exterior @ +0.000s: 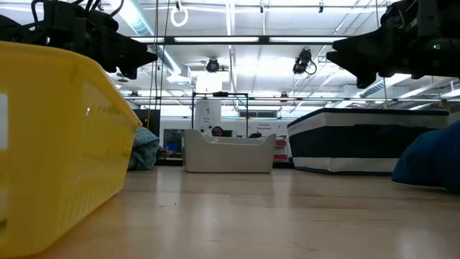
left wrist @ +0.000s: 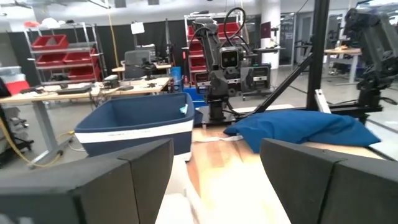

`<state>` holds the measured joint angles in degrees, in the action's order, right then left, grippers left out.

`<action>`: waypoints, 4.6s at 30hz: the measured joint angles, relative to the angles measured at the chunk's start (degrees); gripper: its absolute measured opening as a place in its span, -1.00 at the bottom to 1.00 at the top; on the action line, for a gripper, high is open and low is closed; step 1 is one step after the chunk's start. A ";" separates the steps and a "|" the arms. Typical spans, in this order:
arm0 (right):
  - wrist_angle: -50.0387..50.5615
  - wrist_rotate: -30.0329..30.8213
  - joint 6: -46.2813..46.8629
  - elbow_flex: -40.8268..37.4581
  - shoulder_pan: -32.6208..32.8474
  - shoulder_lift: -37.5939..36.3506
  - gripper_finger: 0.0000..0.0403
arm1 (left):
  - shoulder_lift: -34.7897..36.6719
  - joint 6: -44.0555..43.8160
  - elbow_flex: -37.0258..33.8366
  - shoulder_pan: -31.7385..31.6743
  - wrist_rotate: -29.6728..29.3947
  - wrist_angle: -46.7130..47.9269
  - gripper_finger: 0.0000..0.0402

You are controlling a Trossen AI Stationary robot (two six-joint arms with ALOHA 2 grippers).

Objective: Pick & place medical supplies in basket/bin
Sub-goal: Put the blue patient gown into the blue laundry organizer

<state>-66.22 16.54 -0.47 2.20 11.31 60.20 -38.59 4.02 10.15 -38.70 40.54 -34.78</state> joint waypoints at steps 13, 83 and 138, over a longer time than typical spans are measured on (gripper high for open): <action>0.00 7.88 -6.29 0.00 -2.10 0.02 -0.21 | 0.00 2.05 0.00 0.02 -2.17 -3.23 0.23; 99.92 -25.52 52.50 45.81 14.36 36.57 -0.24 | -0.07 2.37 0.00 0.07 -3.02 -2.30 0.23; 105.42 -15.92 21.64 70.49 5.46 36.83 -0.54 | -0.83 1.13 0.00 0.09 -4.29 -1.05 0.23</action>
<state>39.20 0.62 21.17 72.69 16.77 97.03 -39.42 5.15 10.15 -38.61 36.25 -35.82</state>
